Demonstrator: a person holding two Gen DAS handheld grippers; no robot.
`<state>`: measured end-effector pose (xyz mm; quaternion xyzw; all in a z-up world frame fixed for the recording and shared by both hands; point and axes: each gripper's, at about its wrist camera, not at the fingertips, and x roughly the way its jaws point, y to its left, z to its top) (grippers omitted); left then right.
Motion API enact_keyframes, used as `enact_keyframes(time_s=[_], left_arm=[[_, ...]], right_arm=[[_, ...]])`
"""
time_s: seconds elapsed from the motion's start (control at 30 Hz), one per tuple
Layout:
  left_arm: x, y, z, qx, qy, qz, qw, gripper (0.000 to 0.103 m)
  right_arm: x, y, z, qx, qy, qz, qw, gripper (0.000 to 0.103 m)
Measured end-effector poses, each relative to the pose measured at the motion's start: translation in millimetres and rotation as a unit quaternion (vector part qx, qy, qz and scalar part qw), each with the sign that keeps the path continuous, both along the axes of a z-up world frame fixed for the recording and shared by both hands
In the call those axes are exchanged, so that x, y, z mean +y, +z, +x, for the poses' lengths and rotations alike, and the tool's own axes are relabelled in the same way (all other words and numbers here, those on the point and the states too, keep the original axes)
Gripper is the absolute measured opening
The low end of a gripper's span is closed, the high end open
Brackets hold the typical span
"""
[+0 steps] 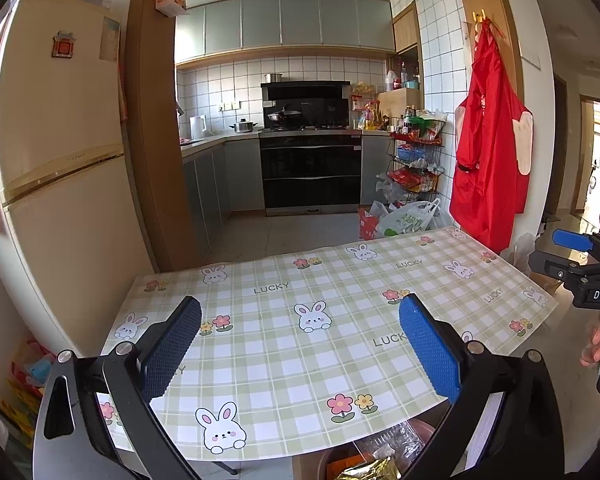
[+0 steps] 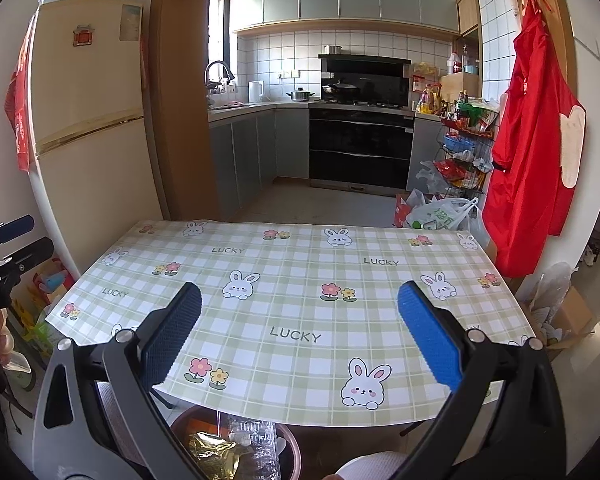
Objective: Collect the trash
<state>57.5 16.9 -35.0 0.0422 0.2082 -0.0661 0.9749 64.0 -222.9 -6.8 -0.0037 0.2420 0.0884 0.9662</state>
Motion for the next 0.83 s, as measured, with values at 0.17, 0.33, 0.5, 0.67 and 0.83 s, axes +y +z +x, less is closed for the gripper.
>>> enact_keyframes(time_s=[0.17, 0.33, 0.5, 0.67, 0.83], left_arm=[[-1.3, -0.1, -0.6, 0.000, -0.001, 0.002, 1.0000, 0.097], [-2.9, -0.8, -0.2, 0.002, -0.002, 0.002, 1.0000, 0.097], [-2.1, -1.5, -0.7, 0.002, -0.004, 0.001, 1.0000, 0.097], [-2.5, -1.8, 0.0, 0.004, -0.005, 0.003, 1.0000, 0.097], [-2.6, -4.5, 3.0, 0.010, -0.004, 0.004, 0.9999, 0.097]], right_arm=[[0.1, -0.3, -0.2, 0.000, -0.004, -0.002, 1.000, 0.097], [-0.7, -0.7, -0.1, 0.000, -0.004, -0.003, 1.000, 0.097], [-1.1, -1.0, 0.0, 0.001, -0.005, -0.003, 1.000, 0.097], [-1.2, -2.5, -0.3, 0.004, -0.005, -0.003, 1.000, 0.097], [-1.8, -6.1, 1.8, 0.008, -0.005, -0.002, 1.000, 0.097]])
